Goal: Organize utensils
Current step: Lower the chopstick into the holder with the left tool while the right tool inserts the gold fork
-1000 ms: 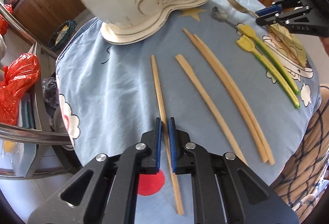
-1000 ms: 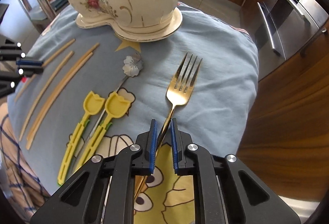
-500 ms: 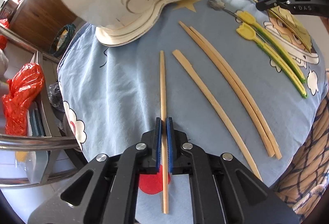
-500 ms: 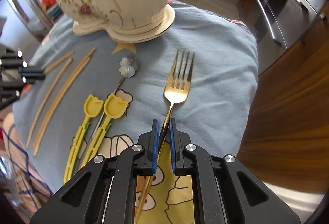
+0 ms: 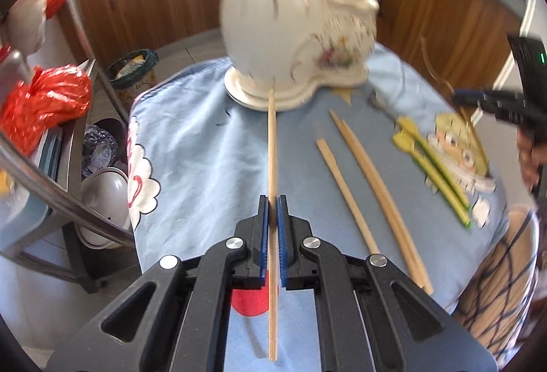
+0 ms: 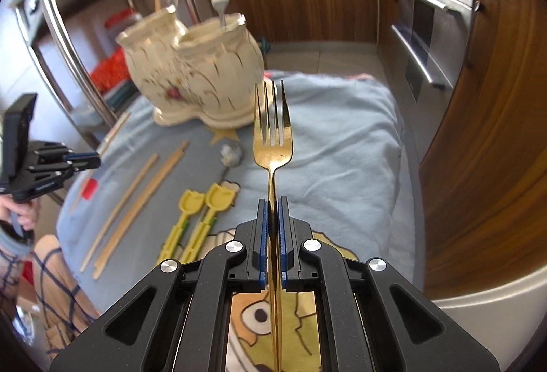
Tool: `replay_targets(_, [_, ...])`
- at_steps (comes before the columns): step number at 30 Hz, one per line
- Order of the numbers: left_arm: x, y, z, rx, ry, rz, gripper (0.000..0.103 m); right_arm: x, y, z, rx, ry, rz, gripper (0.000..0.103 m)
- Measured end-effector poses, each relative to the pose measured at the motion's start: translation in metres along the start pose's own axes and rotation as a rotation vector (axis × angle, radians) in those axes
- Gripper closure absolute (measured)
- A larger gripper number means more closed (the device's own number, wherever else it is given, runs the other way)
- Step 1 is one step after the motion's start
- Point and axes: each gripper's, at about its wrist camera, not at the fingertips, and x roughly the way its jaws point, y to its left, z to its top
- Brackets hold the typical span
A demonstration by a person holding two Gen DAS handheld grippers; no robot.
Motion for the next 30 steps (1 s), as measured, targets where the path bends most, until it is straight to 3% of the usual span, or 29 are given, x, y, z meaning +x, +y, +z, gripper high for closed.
replay_targets(12, [-0.027, 0.002, 0.005, -0.106, -0.172, -0.063, 0.098, -0.025, 0.014, 0.000, 0.049, -0.159, 0.101, 0.096])
replay_targets(30, [-0.048, -0.003, 0.033, -0.137, -0.306, -0.114, 0.098, -0.048, 0.031, 0.024, 0.042, -0.303, 0.194, 0.096])
